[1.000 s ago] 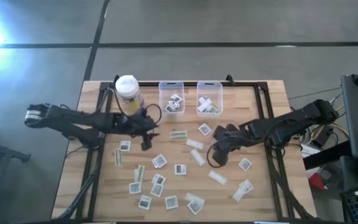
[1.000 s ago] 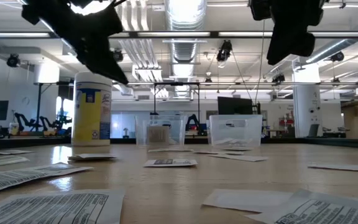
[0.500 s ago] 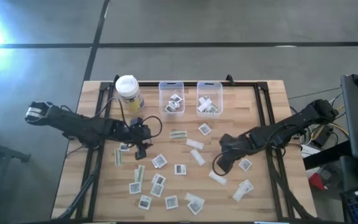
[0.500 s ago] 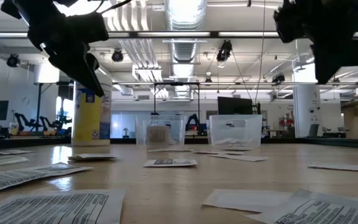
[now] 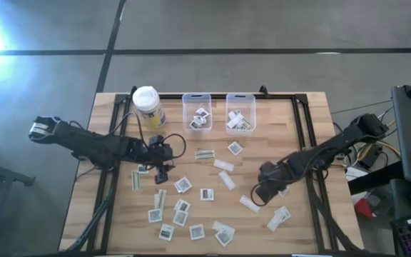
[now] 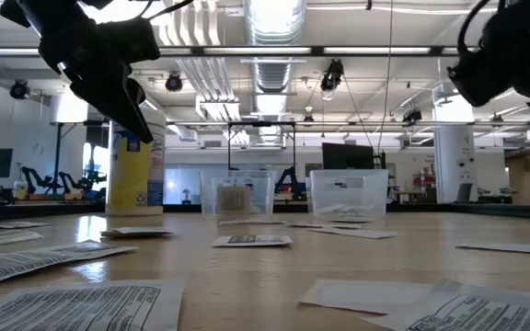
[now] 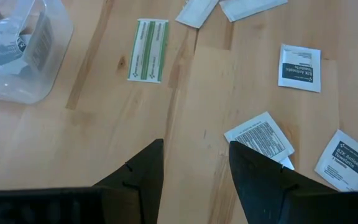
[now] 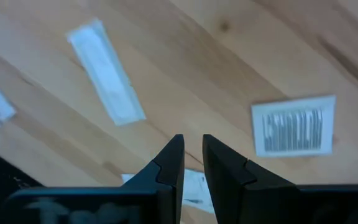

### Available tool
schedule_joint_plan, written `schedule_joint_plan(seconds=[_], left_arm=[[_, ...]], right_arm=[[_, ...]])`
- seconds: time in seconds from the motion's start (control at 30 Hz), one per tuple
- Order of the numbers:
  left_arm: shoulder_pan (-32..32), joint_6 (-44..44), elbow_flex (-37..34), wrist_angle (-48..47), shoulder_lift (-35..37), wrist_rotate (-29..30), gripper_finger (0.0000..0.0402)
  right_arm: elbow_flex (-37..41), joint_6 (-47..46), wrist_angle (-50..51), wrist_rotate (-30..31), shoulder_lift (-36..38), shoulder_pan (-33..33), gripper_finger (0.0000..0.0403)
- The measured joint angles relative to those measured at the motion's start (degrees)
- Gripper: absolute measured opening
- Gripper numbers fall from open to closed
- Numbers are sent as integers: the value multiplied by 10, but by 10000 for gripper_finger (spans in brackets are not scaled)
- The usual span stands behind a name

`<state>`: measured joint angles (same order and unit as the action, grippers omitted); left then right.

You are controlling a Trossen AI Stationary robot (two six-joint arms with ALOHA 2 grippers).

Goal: Pick & Place First Aid Supplies
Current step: Put the towelette pack into the left transparent bin

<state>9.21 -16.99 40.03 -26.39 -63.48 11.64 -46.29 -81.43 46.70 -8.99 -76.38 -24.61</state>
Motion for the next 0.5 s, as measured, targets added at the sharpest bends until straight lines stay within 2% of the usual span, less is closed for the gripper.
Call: schedule_joint_plan(seconds=[0.13, 0.5], left_arm=[[0, 0, 0, 0, 0, 0, 174], [0, 0, 0, 0, 0, 4, 174]], right_arm=[[18, -31, 0, -10, 0, -14, 70], [28, -84, 31, -16, 0, -33, 141]])
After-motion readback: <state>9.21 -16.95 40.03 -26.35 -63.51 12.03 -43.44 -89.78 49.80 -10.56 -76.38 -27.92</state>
